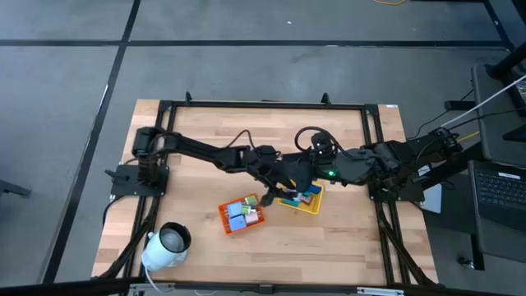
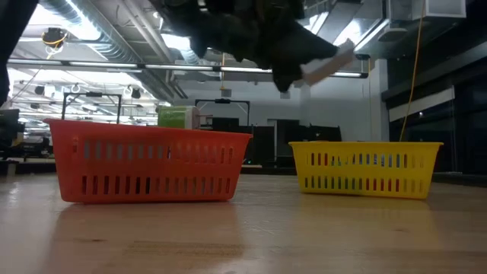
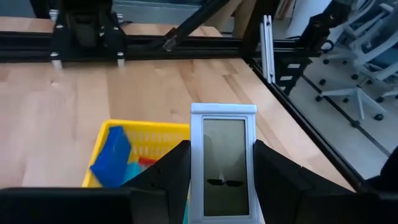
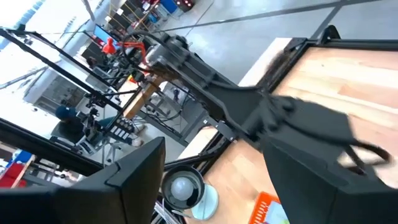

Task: Pick & Place Office items
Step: Put the white digital clock into the yellow bin, then return to Home Position

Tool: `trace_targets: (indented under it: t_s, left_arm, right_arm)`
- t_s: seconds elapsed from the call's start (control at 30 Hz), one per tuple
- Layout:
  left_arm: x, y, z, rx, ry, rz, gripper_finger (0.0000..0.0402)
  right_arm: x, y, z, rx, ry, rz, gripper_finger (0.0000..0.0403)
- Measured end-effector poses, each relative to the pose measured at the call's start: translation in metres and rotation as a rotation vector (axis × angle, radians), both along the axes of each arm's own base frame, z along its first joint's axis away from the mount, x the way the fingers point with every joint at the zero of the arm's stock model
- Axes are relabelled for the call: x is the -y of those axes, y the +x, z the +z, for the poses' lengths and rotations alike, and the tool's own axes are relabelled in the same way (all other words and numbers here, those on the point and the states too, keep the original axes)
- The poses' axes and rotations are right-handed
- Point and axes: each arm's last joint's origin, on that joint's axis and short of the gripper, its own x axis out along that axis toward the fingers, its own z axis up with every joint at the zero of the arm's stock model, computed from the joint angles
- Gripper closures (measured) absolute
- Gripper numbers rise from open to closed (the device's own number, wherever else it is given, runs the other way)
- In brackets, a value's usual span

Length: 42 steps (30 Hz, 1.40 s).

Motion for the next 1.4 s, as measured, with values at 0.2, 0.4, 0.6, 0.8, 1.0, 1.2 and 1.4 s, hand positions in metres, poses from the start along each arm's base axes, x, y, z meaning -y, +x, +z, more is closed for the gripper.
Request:
trace_targets:
  t_s: [0.2, 0.4, 0.6, 0.8, 1.0, 1.2, 1.4]
  left_arm:
    - [-0.006, 0.025, -0.009, -0.020, 0.037, 0.035, 0.0250]
    - [-0.016, 0.031, -0.019, -0.070, 0.047, 0.043, 0.0201]
    - [-0.020, 0.032, -0.016, -0.058, 0.033, 0.057, 0.0160]
    - [-0.041, 0.025, 0.000, -0.046, 0.053, 0.130, 0.0152]
    - [-0.090, -0.022, 0.025, -0.245, 0.184, 0.202, 0.0155]
    - [-0.106, -0.106, 0.023, -0.400, 0.082, 0.235, 0.0155]
    - [-0.058, -0.165, 0.009, -0.157, -0.039, 0.357, 0.0156]
  right_arm:
    - [-0.004, -0.001, 0.002, 0.022, -0.007, 0.018, 0.0127]
    - [-0.011, -0.004, 0.003, 0.034, -0.020, 0.010, 0.0127]
    - [-0.014, -0.005, 0.004, 0.033, -0.039, 0.004, 0.0127]
    - [-0.014, -0.006, 0.003, 0.030, -0.050, 0.009, 0.0127]
    - [-0.017, -0.018, -0.008, -0.113, -0.169, -0.007, 0.0127]
    - [-0.019, -0.054, -0.005, -0.163, -0.211, -0.097, 0.0127]
    - [-0.022, -0.082, 0.004, -0.115, -0.249, -0.165, 0.0127]
